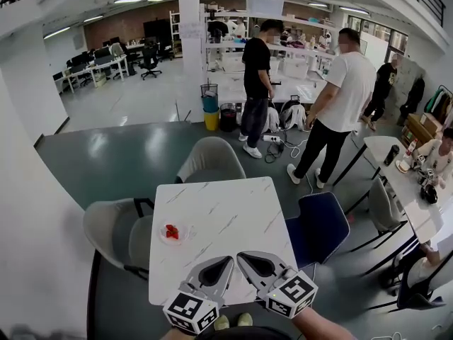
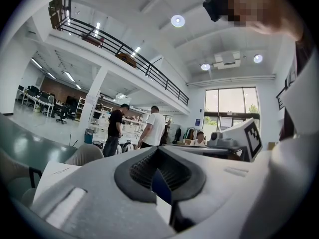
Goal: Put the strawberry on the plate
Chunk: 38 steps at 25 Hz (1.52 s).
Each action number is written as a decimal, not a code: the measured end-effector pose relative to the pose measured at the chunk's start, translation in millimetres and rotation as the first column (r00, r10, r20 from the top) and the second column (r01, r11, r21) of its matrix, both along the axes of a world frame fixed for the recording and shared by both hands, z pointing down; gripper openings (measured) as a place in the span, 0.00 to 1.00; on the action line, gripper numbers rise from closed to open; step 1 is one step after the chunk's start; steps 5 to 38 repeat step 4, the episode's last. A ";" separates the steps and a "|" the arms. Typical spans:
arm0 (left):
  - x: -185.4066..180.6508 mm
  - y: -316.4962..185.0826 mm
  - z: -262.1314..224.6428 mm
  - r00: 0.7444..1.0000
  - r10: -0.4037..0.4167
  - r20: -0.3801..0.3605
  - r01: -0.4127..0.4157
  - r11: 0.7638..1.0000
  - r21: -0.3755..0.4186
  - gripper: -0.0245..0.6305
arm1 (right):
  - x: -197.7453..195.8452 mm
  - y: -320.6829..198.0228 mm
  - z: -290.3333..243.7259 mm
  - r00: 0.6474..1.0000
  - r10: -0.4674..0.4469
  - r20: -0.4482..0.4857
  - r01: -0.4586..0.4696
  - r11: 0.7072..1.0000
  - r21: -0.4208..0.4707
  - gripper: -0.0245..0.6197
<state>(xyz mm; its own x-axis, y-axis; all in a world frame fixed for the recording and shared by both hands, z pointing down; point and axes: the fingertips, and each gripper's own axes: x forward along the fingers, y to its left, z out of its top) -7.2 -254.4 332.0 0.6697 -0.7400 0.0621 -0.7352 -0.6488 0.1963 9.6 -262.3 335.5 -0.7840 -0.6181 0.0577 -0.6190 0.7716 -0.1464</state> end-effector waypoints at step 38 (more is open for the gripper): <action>3.2 -3.5 1.8 1.000 0.001 0.001 -0.001 1.000 -0.001 0.05 | 2.9 -3.4 1.0 1.000 -0.002 0.003 0.002 1.000 0.003 0.04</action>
